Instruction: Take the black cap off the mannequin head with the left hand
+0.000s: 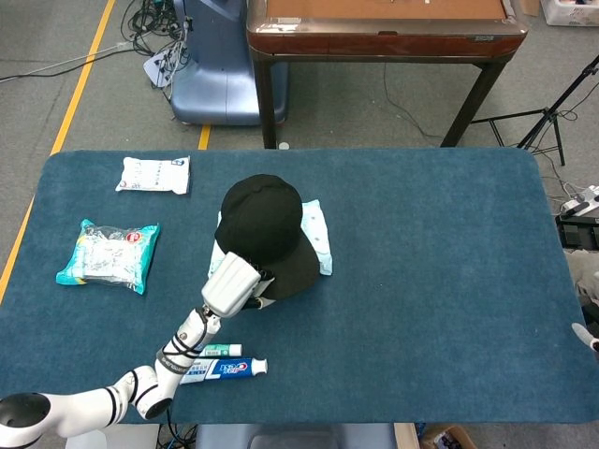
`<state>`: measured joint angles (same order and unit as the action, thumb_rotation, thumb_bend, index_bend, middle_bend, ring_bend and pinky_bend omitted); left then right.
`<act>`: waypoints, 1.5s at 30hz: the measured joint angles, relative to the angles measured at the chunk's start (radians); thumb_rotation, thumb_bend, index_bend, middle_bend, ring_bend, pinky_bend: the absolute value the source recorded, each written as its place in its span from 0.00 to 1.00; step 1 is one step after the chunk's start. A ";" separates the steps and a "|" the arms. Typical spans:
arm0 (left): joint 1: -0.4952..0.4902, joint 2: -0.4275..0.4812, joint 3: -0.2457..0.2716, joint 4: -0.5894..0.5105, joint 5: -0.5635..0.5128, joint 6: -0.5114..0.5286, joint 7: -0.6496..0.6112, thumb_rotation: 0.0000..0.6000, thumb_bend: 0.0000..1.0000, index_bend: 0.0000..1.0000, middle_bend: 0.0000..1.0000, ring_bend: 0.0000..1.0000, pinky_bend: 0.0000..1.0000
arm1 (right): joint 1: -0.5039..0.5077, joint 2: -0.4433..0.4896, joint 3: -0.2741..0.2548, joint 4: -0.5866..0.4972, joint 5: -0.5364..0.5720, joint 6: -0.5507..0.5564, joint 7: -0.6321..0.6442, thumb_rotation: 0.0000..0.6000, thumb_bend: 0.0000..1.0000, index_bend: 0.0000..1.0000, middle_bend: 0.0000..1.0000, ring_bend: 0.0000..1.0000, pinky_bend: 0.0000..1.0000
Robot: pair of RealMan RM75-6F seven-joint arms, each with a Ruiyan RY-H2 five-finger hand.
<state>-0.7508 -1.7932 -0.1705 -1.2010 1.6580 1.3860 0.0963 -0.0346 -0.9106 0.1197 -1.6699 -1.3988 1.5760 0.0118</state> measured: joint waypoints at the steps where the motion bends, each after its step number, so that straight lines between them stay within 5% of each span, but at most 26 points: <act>1: 0.002 -0.001 -0.002 0.001 0.000 0.009 0.001 1.00 0.00 0.90 1.00 0.86 0.86 | 0.000 0.000 0.000 0.000 0.000 -0.001 -0.001 1.00 0.00 0.29 0.32 0.19 0.38; 16: 0.031 -0.042 -0.023 0.057 0.013 0.132 -0.030 1.00 0.00 0.73 0.99 0.73 0.78 | 0.005 -0.004 -0.003 -0.006 -0.002 -0.009 -0.015 1.00 0.00 0.29 0.32 0.19 0.38; 26: 0.039 -0.074 -0.016 0.111 0.015 0.155 -0.055 1.00 0.00 0.48 0.79 0.50 0.70 | 0.006 -0.004 -0.003 -0.007 0.000 -0.011 -0.014 1.00 0.00 0.29 0.32 0.19 0.38; 37: 0.040 -0.095 -0.008 0.148 0.032 0.190 -0.099 1.00 0.00 0.53 0.46 0.31 0.63 | 0.006 -0.006 -0.002 -0.007 0.003 -0.012 -0.023 1.00 0.00 0.29 0.32 0.19 0.38; 45: 0.040 -0.111 -0.004 0.177 0.039 0.206 -0.124 1.00 0.00 0.58 0.43 0.26 0.54 | 0.007 -0.007 -0.001 -0.006 0.006 -0.013 -0.027 1.00 0.00 0.29 0.32 0.19 0.38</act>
<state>-0.7110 -1.9043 -0.1746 -1.0244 1.6969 1.5921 -0.0274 -0.0277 -0.9172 0.1186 -1.6758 -1.3929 1.5628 -0.0152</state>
